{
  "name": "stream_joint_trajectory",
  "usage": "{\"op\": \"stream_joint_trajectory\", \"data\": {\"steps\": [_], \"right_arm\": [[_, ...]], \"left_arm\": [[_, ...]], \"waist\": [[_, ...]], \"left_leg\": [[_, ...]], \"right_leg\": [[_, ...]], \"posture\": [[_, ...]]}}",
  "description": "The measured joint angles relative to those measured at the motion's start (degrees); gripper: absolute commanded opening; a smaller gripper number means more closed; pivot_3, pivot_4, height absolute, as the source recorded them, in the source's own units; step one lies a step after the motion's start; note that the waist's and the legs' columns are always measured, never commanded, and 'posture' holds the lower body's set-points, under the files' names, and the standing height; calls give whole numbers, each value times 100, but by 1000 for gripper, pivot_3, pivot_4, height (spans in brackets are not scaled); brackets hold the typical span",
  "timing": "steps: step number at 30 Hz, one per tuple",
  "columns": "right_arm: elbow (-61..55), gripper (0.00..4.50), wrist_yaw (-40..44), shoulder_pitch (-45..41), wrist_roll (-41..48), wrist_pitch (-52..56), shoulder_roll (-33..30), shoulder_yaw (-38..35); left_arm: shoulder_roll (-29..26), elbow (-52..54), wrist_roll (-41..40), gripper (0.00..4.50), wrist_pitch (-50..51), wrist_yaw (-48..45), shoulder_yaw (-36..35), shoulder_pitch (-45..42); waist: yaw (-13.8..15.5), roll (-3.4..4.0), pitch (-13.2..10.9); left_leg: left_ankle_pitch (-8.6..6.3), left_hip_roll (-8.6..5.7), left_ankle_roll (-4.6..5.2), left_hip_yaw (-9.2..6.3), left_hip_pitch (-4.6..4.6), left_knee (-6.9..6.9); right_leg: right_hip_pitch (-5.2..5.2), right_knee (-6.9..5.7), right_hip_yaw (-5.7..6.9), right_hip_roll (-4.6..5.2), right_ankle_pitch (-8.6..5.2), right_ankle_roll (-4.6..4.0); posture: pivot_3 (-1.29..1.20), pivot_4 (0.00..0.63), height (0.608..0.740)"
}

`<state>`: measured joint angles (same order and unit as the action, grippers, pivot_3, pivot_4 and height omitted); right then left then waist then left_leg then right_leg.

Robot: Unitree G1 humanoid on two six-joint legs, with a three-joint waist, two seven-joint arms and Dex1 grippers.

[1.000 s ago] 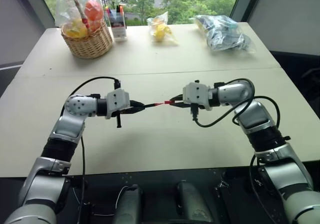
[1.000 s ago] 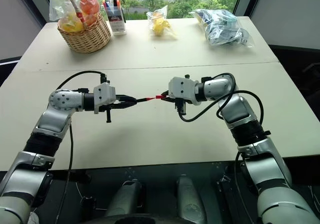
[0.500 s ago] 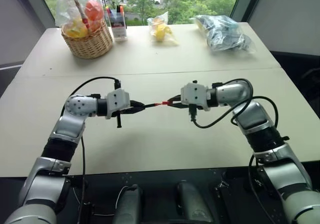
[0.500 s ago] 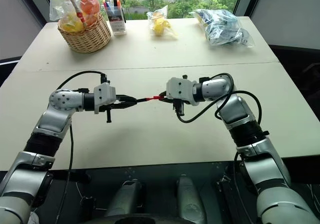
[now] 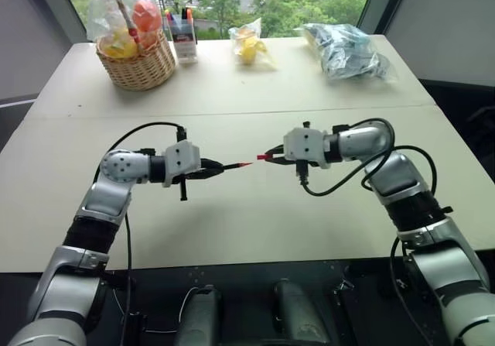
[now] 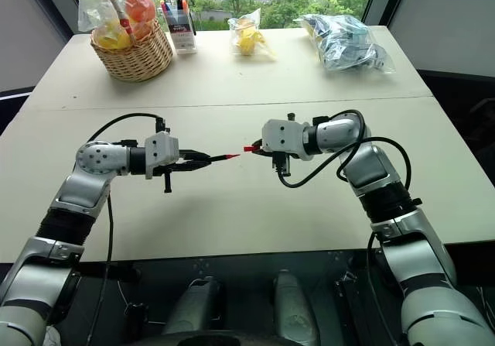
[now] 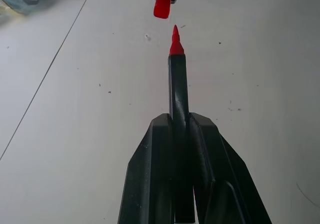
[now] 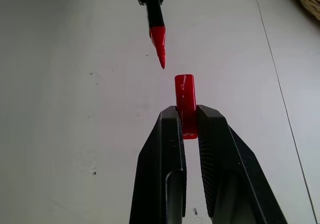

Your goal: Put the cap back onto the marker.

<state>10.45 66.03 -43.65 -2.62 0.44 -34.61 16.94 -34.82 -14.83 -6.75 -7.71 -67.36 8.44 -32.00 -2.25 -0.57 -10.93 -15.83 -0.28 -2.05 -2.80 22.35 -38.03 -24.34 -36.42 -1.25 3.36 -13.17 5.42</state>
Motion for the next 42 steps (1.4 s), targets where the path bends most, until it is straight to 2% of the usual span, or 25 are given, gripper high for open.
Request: {"op": "stream_joint_trajectory", "data": {"steps": [42], "right_arm": [[-400, 23, 83, 165, 74, 308, 108, 21]], "left_arm": [[6, 217, 0, 0, 212, 12, 0, 5]], "waist": [[3, 0, 0]], "left_leg": [[0, 0, 0, -1, 0, 0]], "right_leg": [[0, 0, 1, 0, 0, 0]], "posture": [[0, 150, 740]]}}
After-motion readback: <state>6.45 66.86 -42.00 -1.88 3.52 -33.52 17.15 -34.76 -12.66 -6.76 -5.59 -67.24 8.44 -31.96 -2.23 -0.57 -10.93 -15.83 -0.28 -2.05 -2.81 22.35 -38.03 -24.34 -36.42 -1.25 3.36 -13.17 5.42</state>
